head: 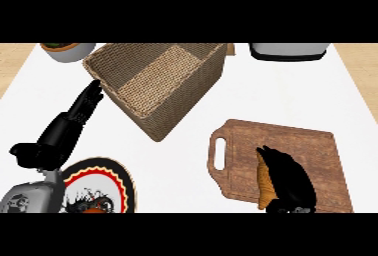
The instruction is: Pick the croissant from the cutting board and place it in the basket
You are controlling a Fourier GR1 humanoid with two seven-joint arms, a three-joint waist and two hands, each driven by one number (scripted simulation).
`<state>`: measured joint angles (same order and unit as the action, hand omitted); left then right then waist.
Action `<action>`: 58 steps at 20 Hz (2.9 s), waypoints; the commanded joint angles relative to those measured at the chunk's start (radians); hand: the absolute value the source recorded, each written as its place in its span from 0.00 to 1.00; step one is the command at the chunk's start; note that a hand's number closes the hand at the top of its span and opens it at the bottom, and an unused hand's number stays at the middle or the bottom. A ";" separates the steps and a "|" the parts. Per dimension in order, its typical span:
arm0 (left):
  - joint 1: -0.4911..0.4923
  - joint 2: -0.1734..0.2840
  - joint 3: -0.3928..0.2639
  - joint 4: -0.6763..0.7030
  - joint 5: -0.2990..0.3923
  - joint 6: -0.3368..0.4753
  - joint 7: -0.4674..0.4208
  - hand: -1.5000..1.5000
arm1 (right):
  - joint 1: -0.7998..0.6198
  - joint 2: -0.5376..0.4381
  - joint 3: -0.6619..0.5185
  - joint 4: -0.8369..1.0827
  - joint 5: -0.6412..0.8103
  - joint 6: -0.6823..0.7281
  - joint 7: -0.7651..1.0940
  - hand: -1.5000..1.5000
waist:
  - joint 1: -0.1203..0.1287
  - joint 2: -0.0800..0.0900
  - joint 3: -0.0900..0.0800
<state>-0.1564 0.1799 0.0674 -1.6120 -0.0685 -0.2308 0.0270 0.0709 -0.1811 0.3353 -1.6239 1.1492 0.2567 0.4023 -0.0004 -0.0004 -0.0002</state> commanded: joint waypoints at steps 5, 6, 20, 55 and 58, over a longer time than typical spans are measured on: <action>0.000 -0.029 -0.017 -0.035 0.000 0.002 0.033 0.50 | -0.053 -0.013 -0.018 0.122 0.002 0.019 -0.076 1.00 | 0.003 0.000 0.000; -0.027 -0.011 0.011 0.024 0.013 -0.013 0.009 0.50 | -0.061 -0.020 -0.025 0.139 0.008 0.006 -0.092 1.00 | 0.001 0.001 0.000; -0.059 -0.024 -0.031 0.043 -0.015 -0.026 -0.024 0.50 | -0.252 0.177 0.202 0.110 0.077 -0.096 0.367 1.00 | 0.102 0.022 0.004; -0.182 -0.078 -0.126 0.111 -0.045 -0.051 0.005 0.50 | -1.139 0.181 0.079 0.377 0.088 -0.628 0.986 1.00 | 0.232 0.025 -0.009; -0.204 -0.080 -0.113 0.113 -0.045 -0.038 0.005 0.50 | -1.203 0.181 0.032 0.456 0.125 -0.629 0.994 1.00 | 0.223 0.031 -0.010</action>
<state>-0.3393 0.1012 -0.0492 -1.5015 -0.1079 -0.2772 0.0305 -1.0449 -0.0105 0.4062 -1.2483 1.2421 -0.3311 1.1805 0.2257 0.0250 -0.0093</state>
